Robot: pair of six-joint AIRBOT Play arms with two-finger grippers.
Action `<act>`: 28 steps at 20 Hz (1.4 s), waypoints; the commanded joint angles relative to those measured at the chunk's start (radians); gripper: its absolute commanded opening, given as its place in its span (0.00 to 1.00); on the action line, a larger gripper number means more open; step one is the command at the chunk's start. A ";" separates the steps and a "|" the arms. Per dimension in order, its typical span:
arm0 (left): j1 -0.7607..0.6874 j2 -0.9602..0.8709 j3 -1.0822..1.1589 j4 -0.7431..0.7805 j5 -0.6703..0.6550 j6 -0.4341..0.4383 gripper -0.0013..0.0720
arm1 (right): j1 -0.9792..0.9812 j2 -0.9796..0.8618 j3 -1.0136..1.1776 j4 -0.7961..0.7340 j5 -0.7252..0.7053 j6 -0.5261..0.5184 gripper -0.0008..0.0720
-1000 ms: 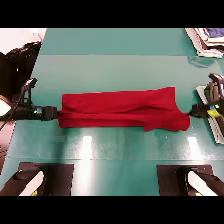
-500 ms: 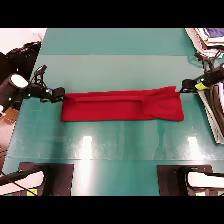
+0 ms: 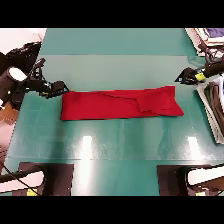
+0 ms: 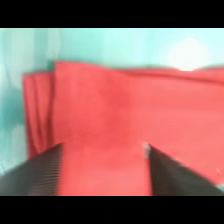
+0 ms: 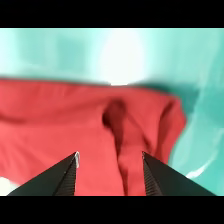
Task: Fold the shirts.
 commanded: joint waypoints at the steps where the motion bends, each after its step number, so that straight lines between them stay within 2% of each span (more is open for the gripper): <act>1: -0.001 -0.001 0.019 -0.026 -0.085 0.003 0.04 | -0.092 -0.013 -0.052 0.032 0.087 -0.060 0.65; 2: -0.001 -0.001 0.019 -0.055 -0.085 0.002 0.07 | -0.124 -0.015 -0.090 0.032 0.084 -0.069 0.70; 3: -0.001 -0.001 0.018 -0.090 -0.084 0.002 0.07 | -0.146 -0.016 -0.128 0.033 0.078 -0.083 0.85; 4: -0.003 -0.001 0.018 -0.130 -0.084 0.002 0.06 | -0.167 -0.016 -0.168 0.033 0.067 -0.100 0.89; 6: -0.034 -0.001 0.018 -0.150 -0.076 0.002 0.06 | -0.208 -0.026 -0.243 0.090 0.040 -0.165 0.88; 9: -0.133 -0.002 0.018 -0.146 -0.025 0.002 0.06 | -0.230 -0.100 -0.282 0.197 0.063 -0.202 0.87; 12: -0.214 -0.002 0.018 -0.146 0.033 0.002 0.05 | -0.193 -0.180 -0.246 0.213 0.099 -0.202 0.86; 15: -0.250 -0.002 0.018 -0.151 0.024 -0.006 0.05 | -0.121 -0.214 -0.206 0.214 0.106 -0.212 0.86; 16: -0.257 -0.002 0.018 -0.151 0.019 -0.007 0.05 | -0.093 -0.221 -0.197 0.214 0.113 -0.214 0.79; 18: -0.266 -0.003 0.018 -0.156 0.007 -0.009 0.05 | -0.054 -0.227 -0.190 0.212 0.110 -0.220 0.76; 21: -0.278 -0.004 0.018 -0.156 0.011 -0.019 0.05 | -0.037 -0.225 -0.190 0.214 0.111 -0.230 0.33; 22: -0.290 -0.005 0.018 -0.156 0.027 -0.037 0.05 | -0.037 -0.221 -0.190 0.214 0.116 -0.235 0.11; 23: -0.307 -0.010 0.019 -0.158 0.055 -0.044 0.05 | -0.037 -0.210 -0.190 0.214 0.121 -0.236 0.03; 26: -0.369 -0.089 0.105 -0.156 0.069 -0.051 0.05 | -0.033 -0.113 -0.190 0.214 0.110 -0.234 0.03; 28: -0.420 -0.186 0.215 -0.156 0.066 -0.051 0.05 | -0.021 -0.025 -0.190 0.214 0.098 -0.196 0.03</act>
